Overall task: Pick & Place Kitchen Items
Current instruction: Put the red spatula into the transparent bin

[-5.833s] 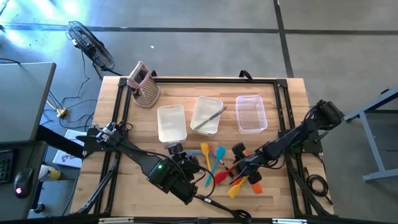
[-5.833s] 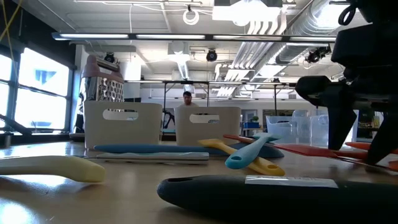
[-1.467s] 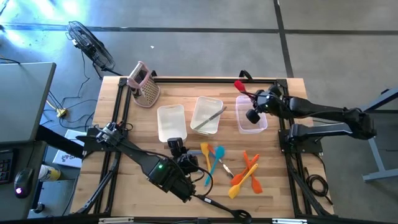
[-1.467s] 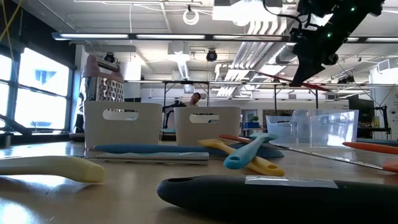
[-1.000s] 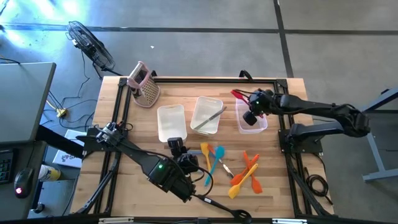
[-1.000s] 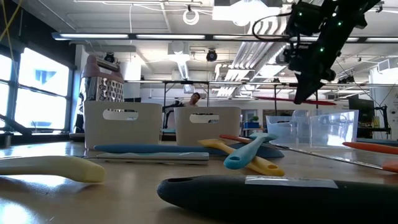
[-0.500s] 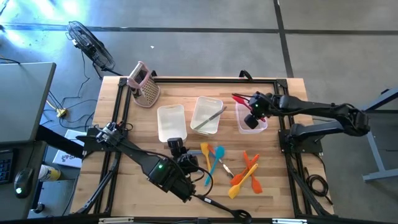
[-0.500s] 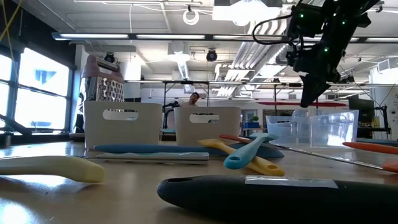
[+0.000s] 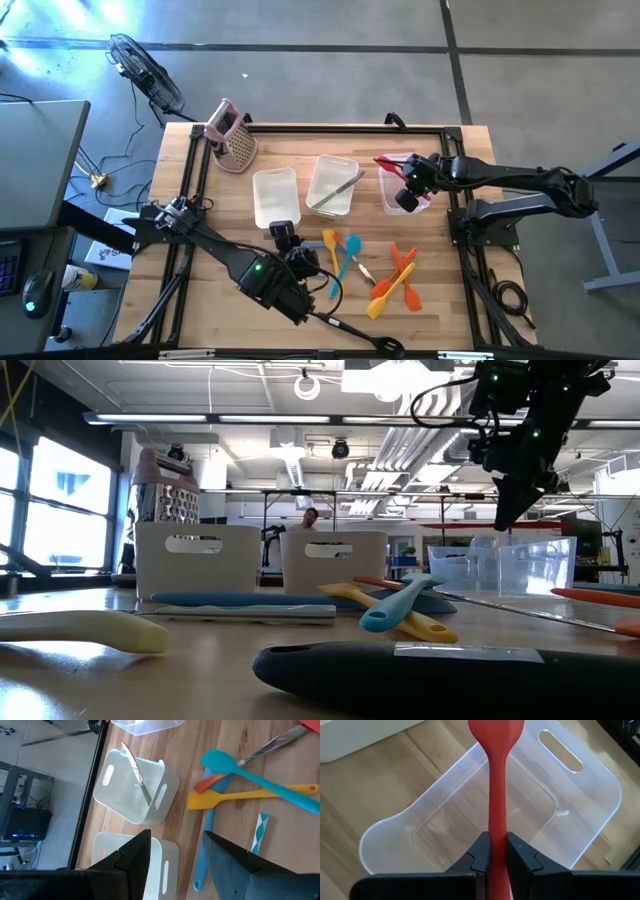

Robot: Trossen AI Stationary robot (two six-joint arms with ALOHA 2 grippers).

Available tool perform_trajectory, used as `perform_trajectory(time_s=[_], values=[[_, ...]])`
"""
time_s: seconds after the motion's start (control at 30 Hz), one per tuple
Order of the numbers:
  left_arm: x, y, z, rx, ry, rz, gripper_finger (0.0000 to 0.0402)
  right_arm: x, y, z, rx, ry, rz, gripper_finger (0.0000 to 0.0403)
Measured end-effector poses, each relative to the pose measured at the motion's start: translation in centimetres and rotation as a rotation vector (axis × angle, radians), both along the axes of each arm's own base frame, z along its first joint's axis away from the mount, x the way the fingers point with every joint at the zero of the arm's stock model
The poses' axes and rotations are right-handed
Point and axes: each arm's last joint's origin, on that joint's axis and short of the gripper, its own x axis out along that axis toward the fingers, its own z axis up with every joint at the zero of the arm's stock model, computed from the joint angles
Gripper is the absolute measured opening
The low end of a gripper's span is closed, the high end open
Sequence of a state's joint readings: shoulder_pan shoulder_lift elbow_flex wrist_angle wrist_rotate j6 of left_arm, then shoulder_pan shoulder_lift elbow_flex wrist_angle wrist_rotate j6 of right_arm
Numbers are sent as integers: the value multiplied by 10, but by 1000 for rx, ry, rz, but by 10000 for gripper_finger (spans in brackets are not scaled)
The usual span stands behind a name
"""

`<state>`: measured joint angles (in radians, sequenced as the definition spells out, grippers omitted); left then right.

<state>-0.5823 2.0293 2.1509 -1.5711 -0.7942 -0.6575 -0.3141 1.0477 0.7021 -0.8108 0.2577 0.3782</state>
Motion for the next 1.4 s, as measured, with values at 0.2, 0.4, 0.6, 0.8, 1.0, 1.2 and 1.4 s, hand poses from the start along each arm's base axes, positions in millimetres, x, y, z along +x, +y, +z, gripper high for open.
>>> perform_trajectory(time_s=[0.2,0.4,0.6,0.8,1.0,1.2,1.4], values=[[0,0,0,7,-3,0,173,0,0,0,-1,-4,-12,28],[0,0,0,11,-6,0,173,6,-3,4,-64,-62,-7,28],[0,0,0,-4,1,0,173,8,-4,5,-80,-81,-15,28],[0,0,0,-8,4,0,173,6,-3,3,-42,-67,-24,28],[0,0,0,-10,6,-1,173,6,-3,2,-40,-60,-22,28],[0,0,0,-8,7,-3,173,4,-3,1,6,-56,-20,28],[0,0,0,-10,8,-3,173,2,-9,-4,22,-31,-52,28]])
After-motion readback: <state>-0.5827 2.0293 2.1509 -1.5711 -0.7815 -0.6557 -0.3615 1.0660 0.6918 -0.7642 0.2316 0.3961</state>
